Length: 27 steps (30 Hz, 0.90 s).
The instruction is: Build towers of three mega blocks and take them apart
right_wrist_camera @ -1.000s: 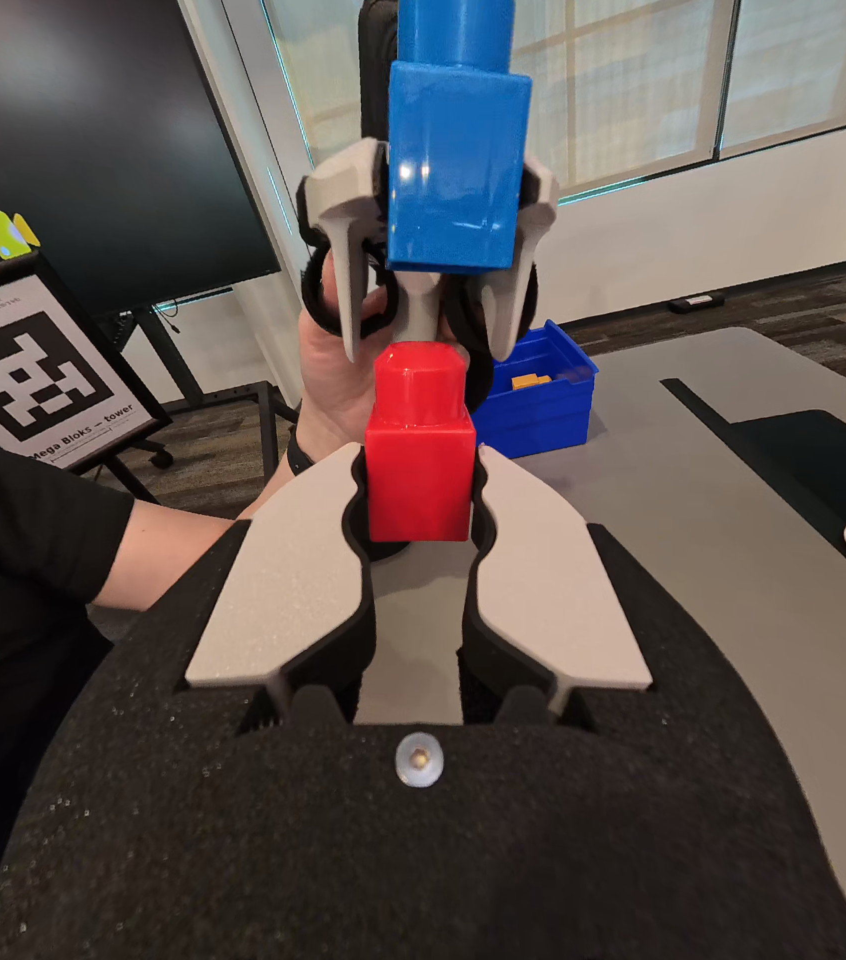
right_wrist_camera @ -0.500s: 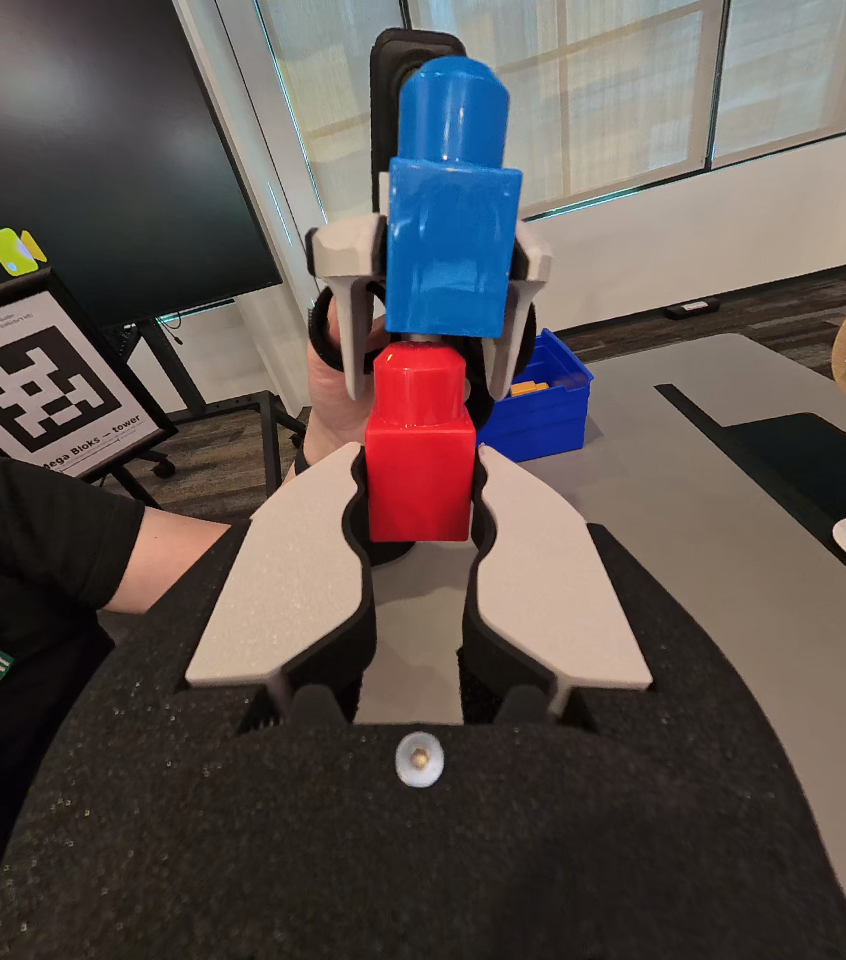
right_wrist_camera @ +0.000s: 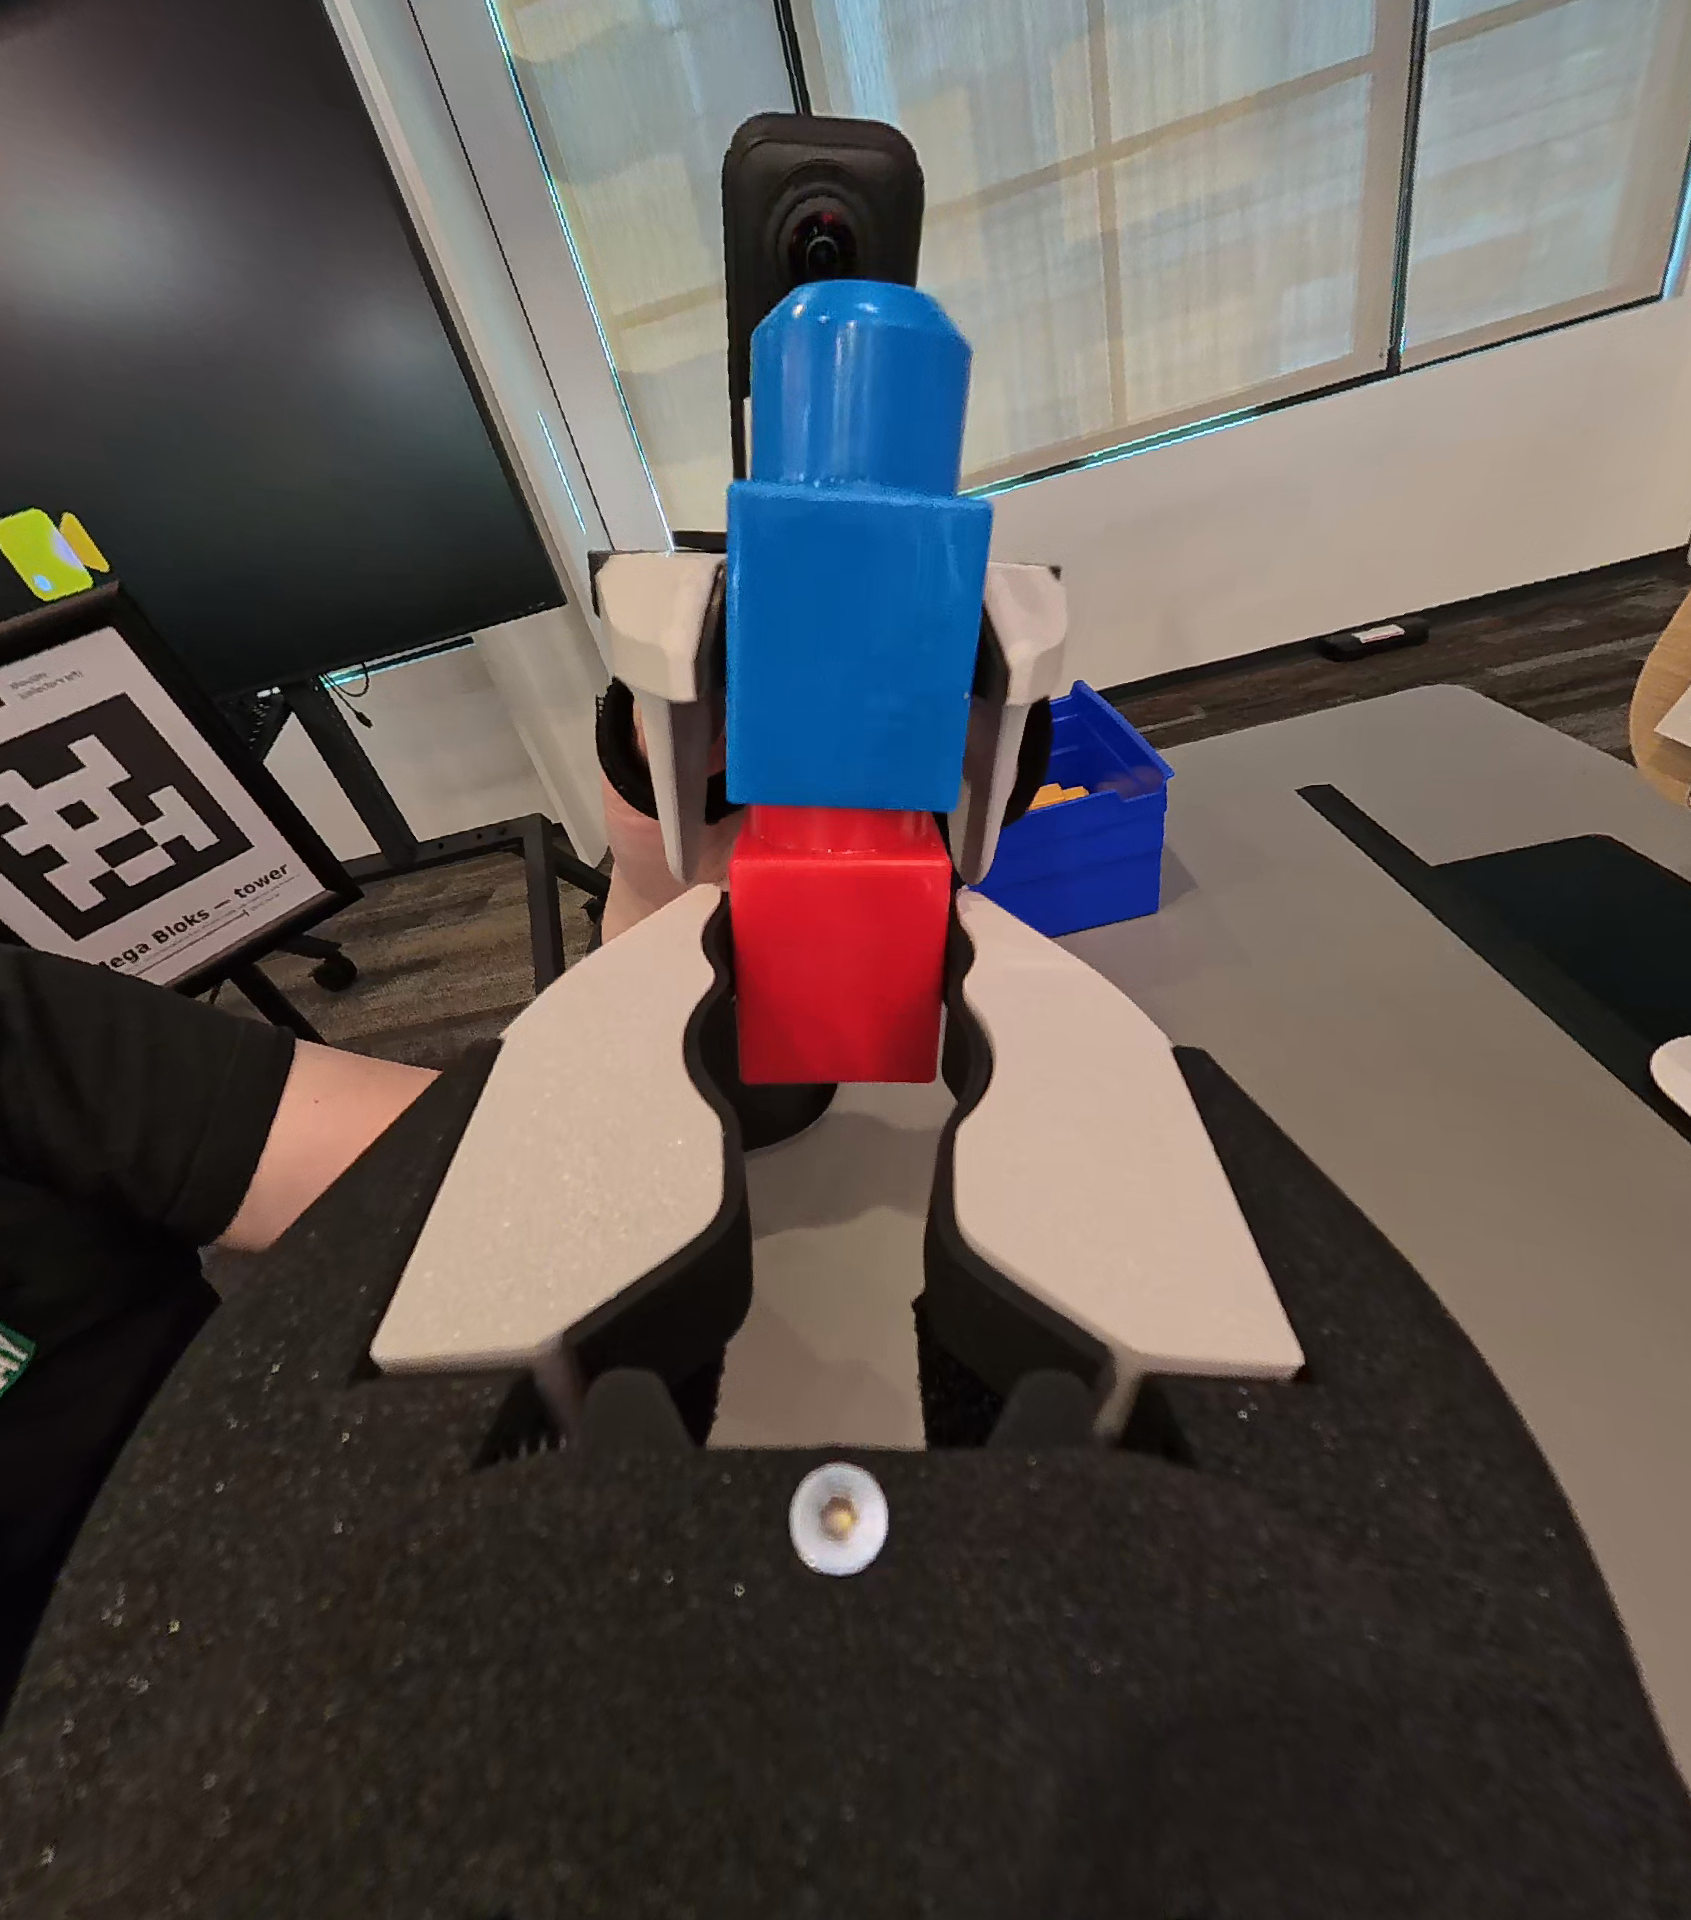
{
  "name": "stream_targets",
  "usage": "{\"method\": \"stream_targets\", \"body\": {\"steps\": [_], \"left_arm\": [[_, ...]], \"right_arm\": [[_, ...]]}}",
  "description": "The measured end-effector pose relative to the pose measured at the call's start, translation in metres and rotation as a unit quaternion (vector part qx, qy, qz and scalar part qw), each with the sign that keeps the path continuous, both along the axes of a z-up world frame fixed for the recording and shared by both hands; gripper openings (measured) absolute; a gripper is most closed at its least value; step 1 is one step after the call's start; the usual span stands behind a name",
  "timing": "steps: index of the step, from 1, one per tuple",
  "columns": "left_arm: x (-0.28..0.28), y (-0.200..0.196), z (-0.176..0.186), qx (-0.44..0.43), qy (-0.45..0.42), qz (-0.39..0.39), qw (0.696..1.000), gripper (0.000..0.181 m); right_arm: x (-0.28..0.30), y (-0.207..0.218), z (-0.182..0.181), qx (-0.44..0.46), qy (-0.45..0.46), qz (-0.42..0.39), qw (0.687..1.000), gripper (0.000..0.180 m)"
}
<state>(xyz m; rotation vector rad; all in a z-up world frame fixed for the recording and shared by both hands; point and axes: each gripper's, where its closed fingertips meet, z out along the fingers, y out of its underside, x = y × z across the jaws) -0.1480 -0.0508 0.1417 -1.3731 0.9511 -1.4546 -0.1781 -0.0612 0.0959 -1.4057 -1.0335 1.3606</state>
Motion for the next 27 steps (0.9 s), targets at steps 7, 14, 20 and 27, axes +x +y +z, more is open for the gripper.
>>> {"method": "stream_targets", "body": {"steps": [7, 14, 20, 27], "left_arm": [[0.0001, 0.0005, -0.0056, 0.006, 0.023, 0.004, 1.000, 0.036], [0.0037, 0.0048, -0.0038, 0.014, 0.014, 0.023, 1.000, 0.036], [0.0060, 0.0028, -0.0014, 0.016, 0.002, 0.016, 1.000, 0.036], [0.0067, -0.0027, -0.0011, 0.014, -0.001, -0.005, 1.000, 0.036]], "right_arm": [[0.0024, 0.0021, -0.0034, 0.007, -0.007, -0.001, 1.000, 0.035], [0.0059, 0.0069, -0.0004, 0.013, 0.010, -0.014, 1.000, 0.035], [0.0080, 0.0071, 0.0042, 0.024, 0.025, -0.019, 0.999, 0.035], [0.0085, 0.0026, 0.0057, 0.028, 0.029, -0.004, 0.999, 0.036]]}}
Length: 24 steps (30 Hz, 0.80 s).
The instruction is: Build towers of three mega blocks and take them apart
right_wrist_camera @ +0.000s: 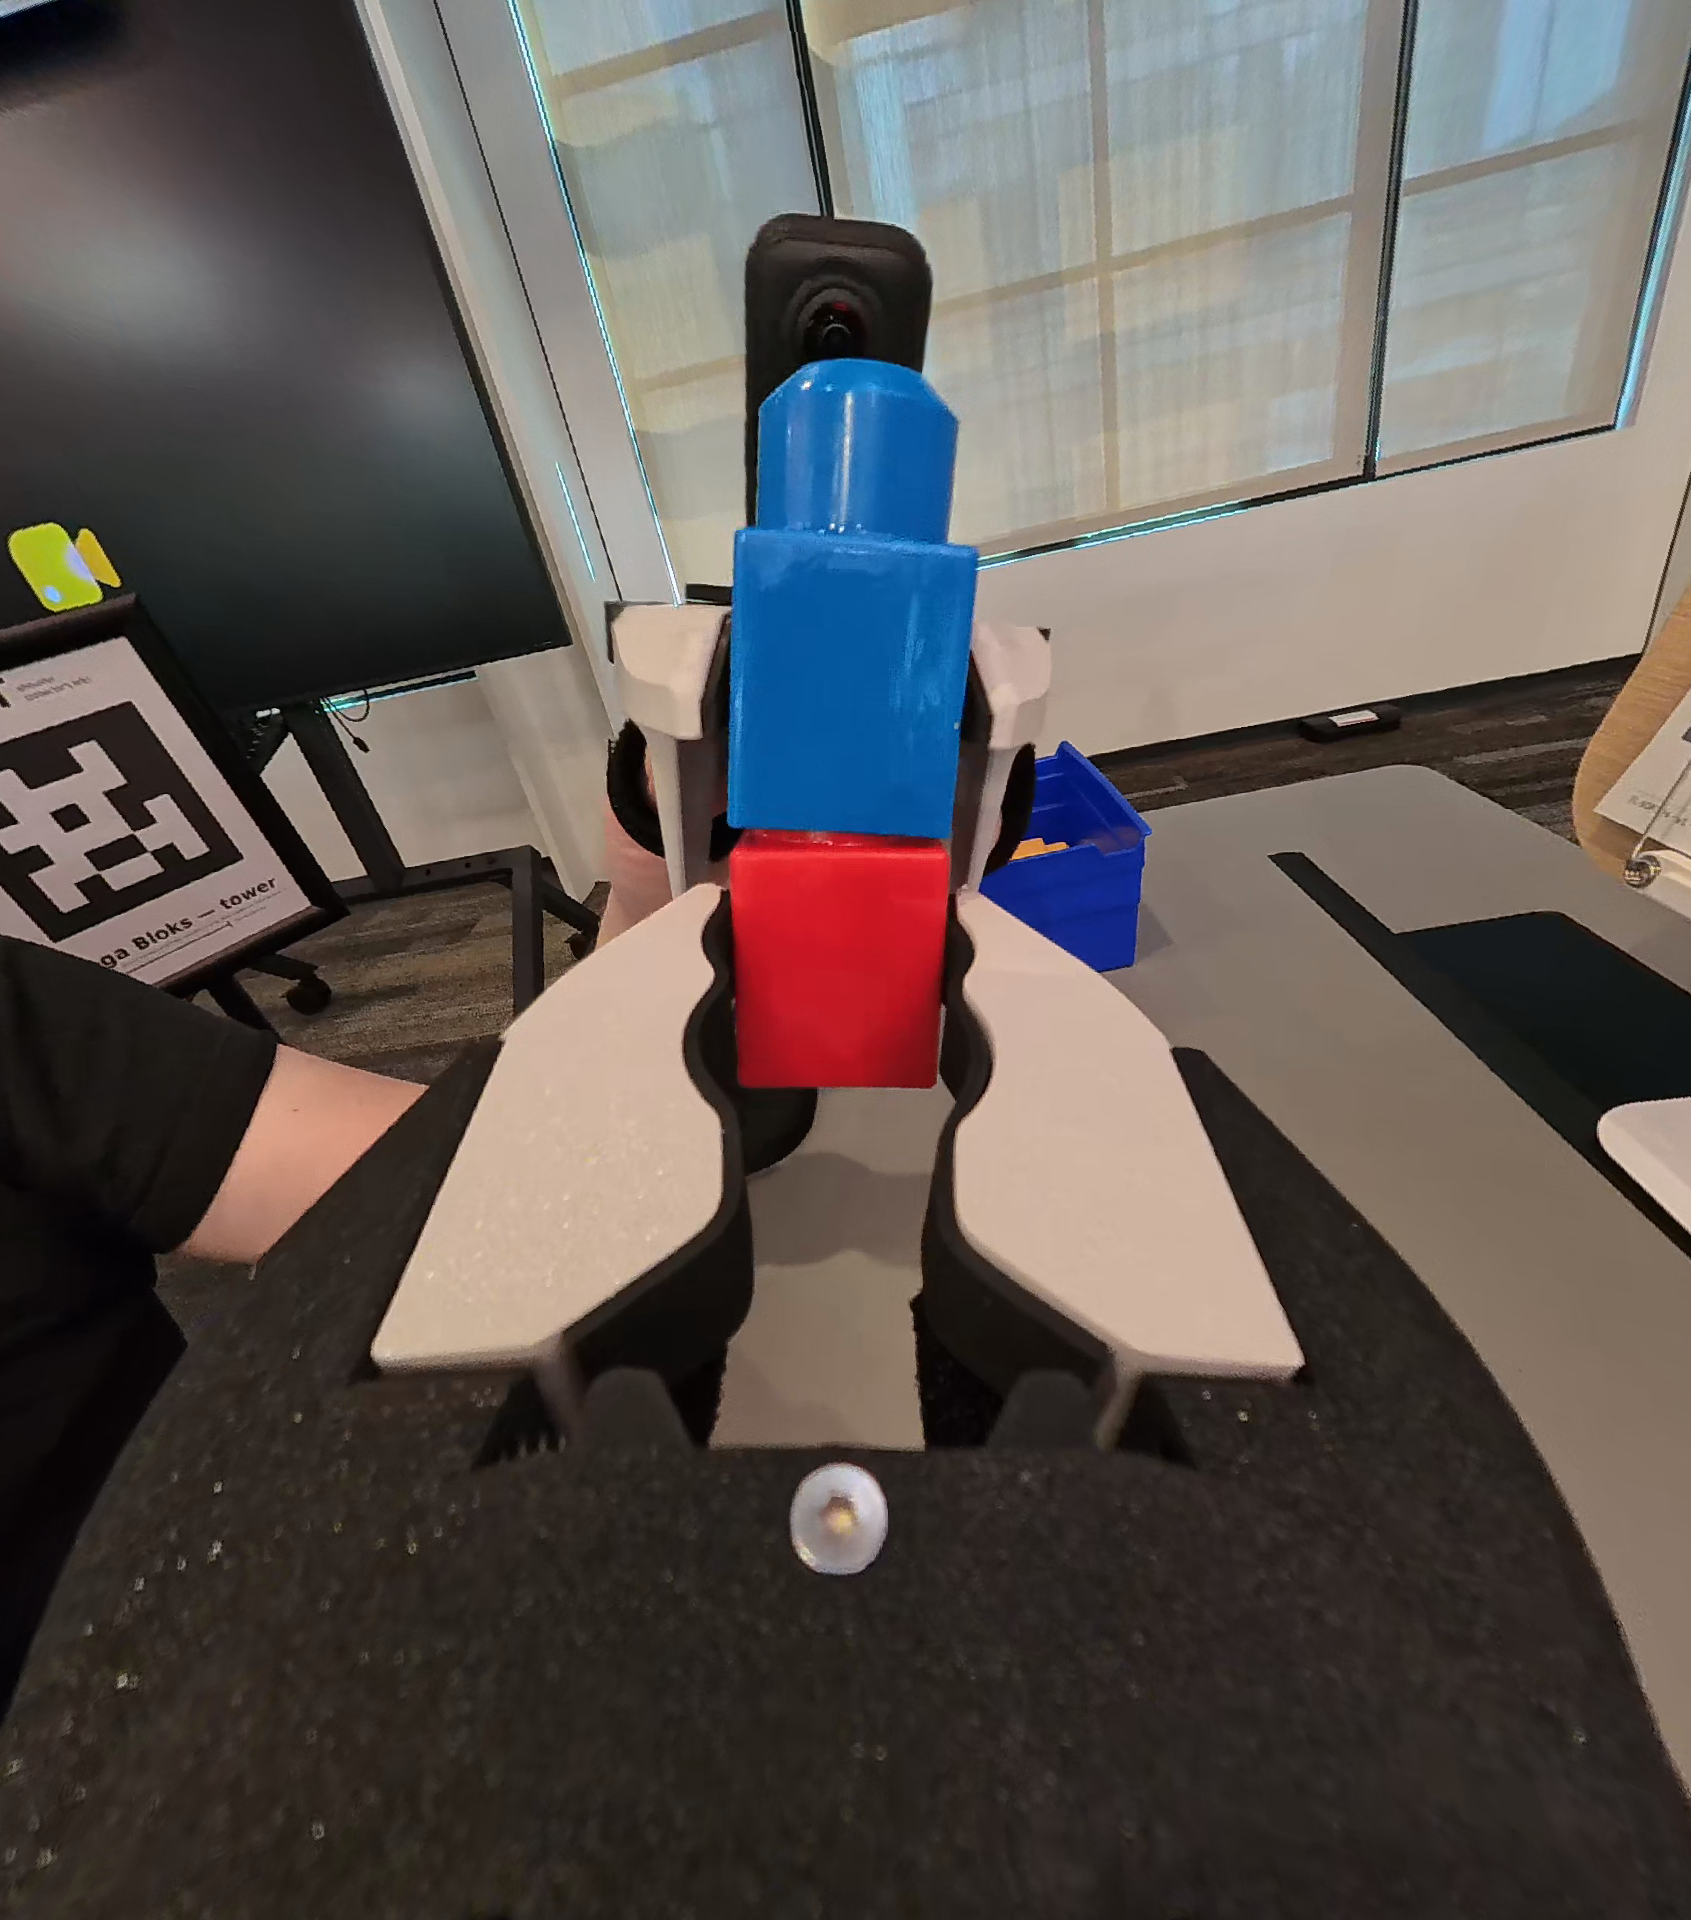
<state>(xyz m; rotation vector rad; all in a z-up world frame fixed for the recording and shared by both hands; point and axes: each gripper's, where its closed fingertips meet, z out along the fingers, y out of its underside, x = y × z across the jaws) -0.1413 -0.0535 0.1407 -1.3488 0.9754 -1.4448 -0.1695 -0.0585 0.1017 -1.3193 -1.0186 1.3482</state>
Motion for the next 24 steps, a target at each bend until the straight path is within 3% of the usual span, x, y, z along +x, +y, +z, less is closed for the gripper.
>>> {"method": "stream_targets", "body": {"steps": [24], "left_arm": [[-0.0001, -0.0011, -0.0030, 0.007, 0.016, 0.000, 1.000, 0.036]], "right_arm": [[-0.0014, -0.0029, 0.0011, -0.021, 0.015, 0.021, 0.999, 0.035]]}}
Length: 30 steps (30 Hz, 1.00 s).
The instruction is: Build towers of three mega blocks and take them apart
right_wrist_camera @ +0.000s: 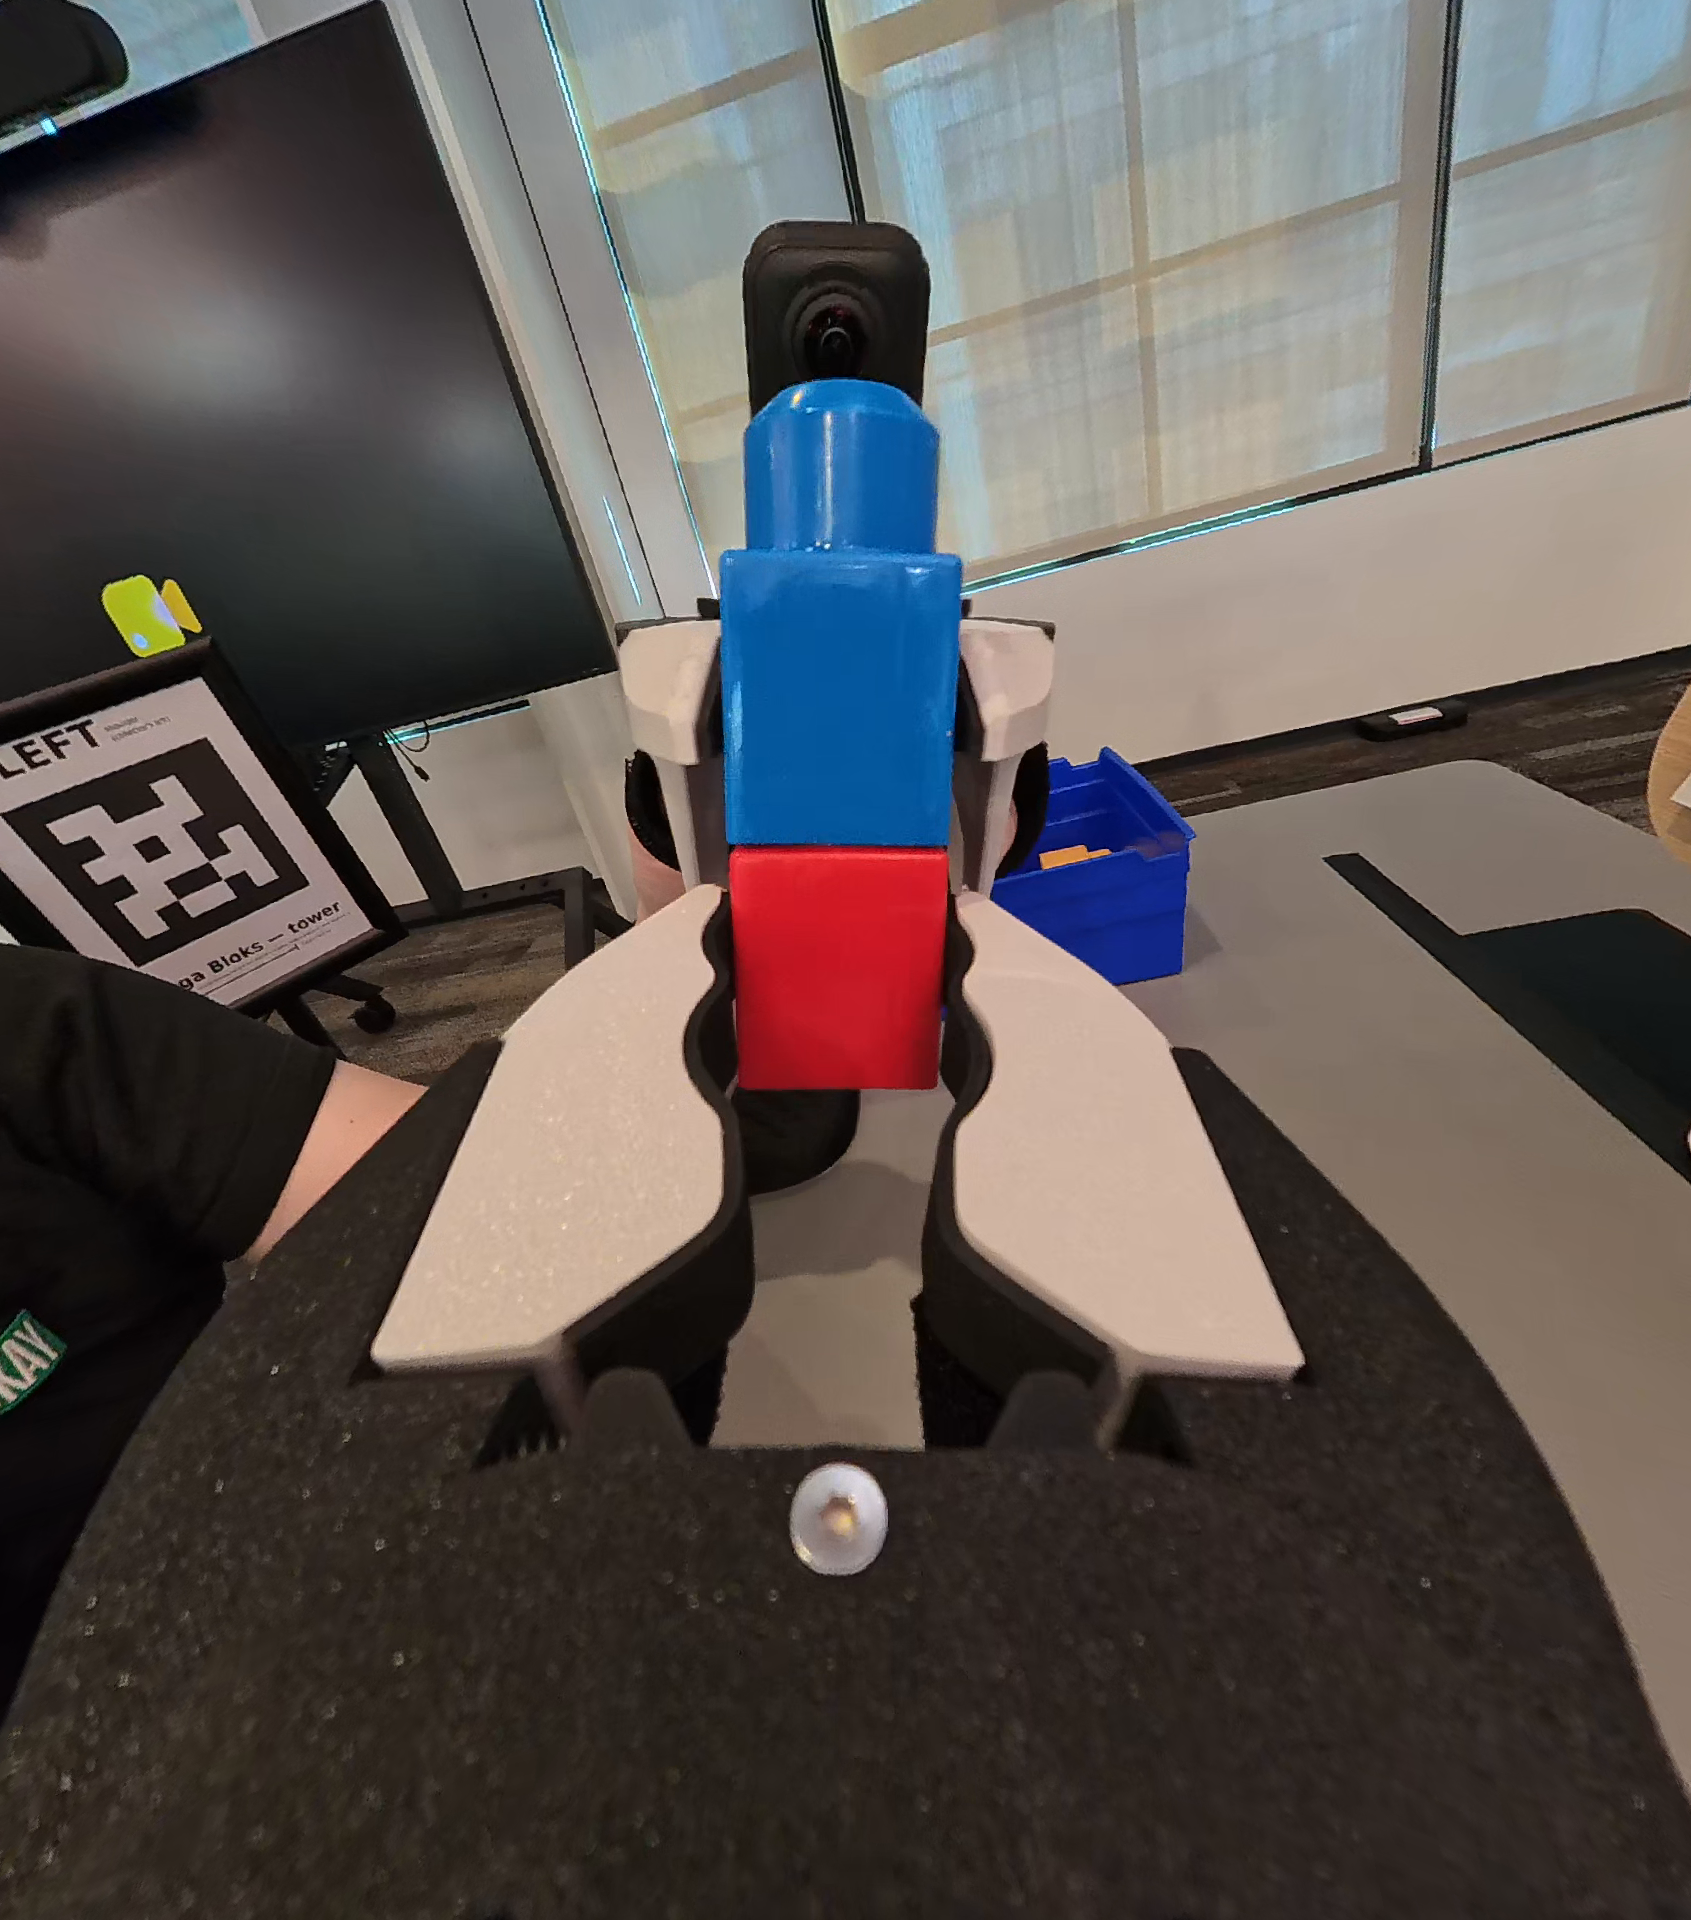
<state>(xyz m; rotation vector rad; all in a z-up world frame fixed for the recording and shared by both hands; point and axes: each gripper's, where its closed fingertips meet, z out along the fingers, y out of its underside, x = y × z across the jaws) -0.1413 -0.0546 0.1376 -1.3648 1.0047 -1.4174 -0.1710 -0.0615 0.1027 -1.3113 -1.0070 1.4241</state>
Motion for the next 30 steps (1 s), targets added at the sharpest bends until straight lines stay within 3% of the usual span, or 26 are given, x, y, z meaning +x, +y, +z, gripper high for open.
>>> {"method": "stream_targets", "body": {"steps": [30], "left_arm": [[-0.0004, -0.0014, 0.0030, -0.017, -0.012, -0.011, 1.000, 0.037]], "right_arm": [[0.0012, -0.0022, 0.0071, -0.022, 0.018, 0.013, 1.000, 0.036]]}}
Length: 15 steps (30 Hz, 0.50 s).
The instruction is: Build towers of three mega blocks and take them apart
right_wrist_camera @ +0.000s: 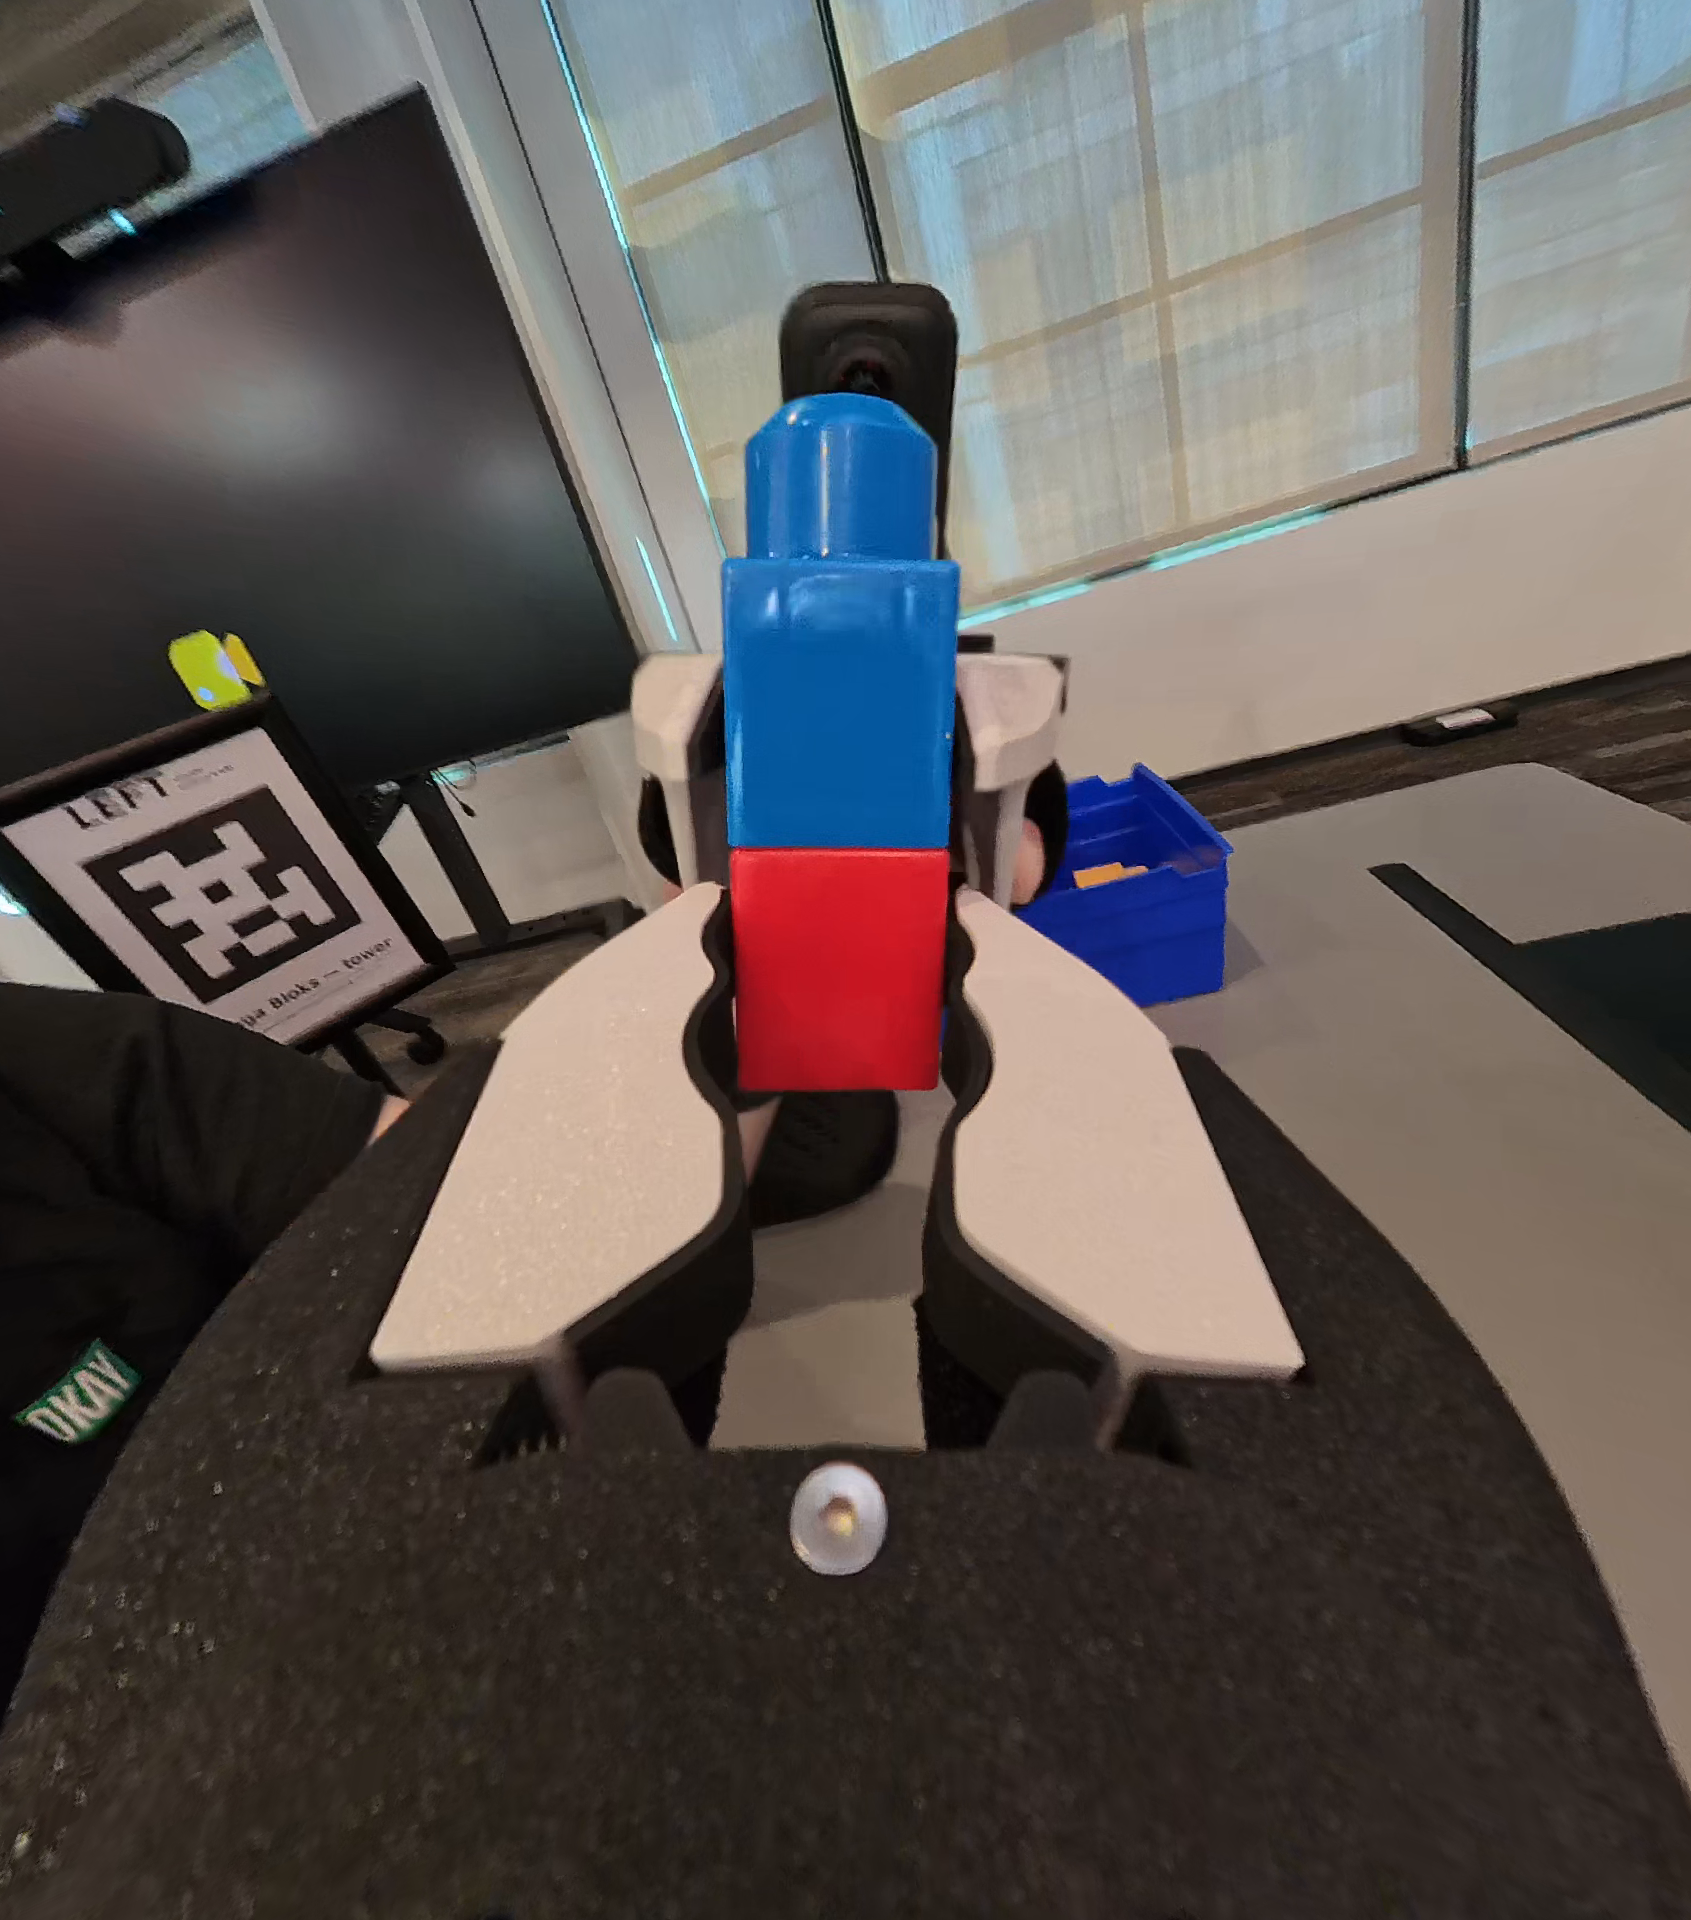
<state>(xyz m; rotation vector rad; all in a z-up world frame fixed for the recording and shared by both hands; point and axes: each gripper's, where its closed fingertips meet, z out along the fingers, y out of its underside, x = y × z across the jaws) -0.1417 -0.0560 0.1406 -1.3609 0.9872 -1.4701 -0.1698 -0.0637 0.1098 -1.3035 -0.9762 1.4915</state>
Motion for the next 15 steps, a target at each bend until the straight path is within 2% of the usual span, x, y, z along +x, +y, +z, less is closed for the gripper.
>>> {"method": "stream_targets", "body": {"steps": [1, 2, 3, 5, 9, 15], "left_arm": [[-0.002, 0.003, -0.001, 0.001, 0.008, 0.011, 1.000, 0.049], [-0.006, 0.008, 0.000, 0.002, 0.011, 0.032, 0.999, 0.072], [-0.012, 0.012, 0.004, 0.006, 0.003, 0.050, 0.999, 0.083], [-0.031, 0.013, 0.022, 0.010, -0.051, 0.062, 0.997, 0.081], [-0.075, 0.002, 0.056, 0.017, -0.135, 0.072, 0.988, 0.077], [-0.126, -0.061, 0.106, 0.115, -0.181, 0.137, 0.967, 0.069]], "right_arm": [[0.001, -0.002, 0.005, -0.005, 0.017, 0.009, 1.000, 0.035], [0.002, -0.005, 0.008, -0.010, 0.027, 0.018, 0.999, 0.035], [0.004, -0.005, 0.008, -0.011, 0.025, 0.022, 0.999, 0.035], [0.008, -0.002, 0.006, 0.001, 0.015, 0.004, 1.000, 0.035], [0.016, -0.009, 0.014, -0.005, 0.043, 0.035, 0.998, 0.035], [0.029, -0.045, 0.036, -0.019, 0.124, 0.178, 0.976, 0.036]]}}
